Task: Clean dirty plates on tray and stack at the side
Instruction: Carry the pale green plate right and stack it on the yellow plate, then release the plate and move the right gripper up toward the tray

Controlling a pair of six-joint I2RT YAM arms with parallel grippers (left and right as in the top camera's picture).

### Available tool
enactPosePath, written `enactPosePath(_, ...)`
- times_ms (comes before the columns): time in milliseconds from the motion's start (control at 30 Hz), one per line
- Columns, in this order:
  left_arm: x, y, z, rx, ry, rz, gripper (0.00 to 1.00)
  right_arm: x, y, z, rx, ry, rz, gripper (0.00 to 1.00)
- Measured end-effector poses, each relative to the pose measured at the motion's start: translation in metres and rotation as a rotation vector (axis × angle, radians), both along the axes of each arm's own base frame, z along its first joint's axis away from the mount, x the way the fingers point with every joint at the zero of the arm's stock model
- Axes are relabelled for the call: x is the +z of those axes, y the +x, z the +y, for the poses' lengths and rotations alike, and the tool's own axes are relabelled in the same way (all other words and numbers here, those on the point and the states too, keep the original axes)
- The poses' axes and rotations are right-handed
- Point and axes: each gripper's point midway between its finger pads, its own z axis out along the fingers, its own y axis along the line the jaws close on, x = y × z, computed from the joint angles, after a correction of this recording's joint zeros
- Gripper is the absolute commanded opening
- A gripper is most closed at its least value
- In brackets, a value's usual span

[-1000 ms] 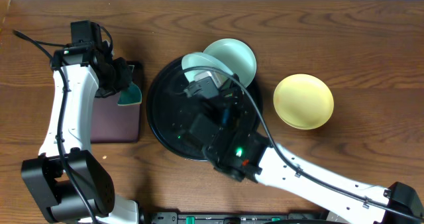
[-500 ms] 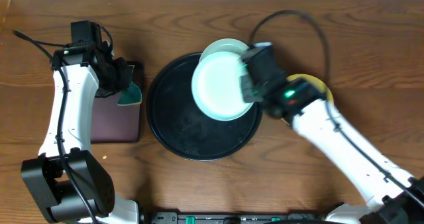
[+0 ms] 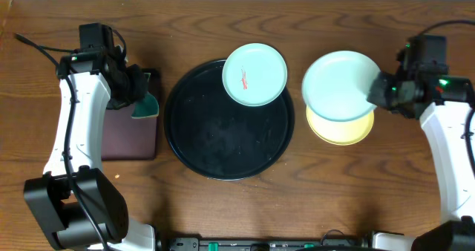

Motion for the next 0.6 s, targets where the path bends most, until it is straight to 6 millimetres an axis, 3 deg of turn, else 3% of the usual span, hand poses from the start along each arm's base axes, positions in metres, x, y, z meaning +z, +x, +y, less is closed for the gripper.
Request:
enactPosePath(167,0.000,0.000,0.000,0.000,0.000,0.000,0.07,-0.036,-0.014,-0.020,-0.043,-0.005,0.045,0.01)
enactPosePath(433,0.000,0.000,0.000,0.000,0.000,0.000,0.07,-0.081,-0.016,-0.025,-0.048,-0.016,0.010,0.02)
enactPosePath(600,0.000,0.000,0.000,0.000,0.000,0.000,0.07,-0.096,-0.020,-0.025,-0.048,-0.016,0.004,0.13)
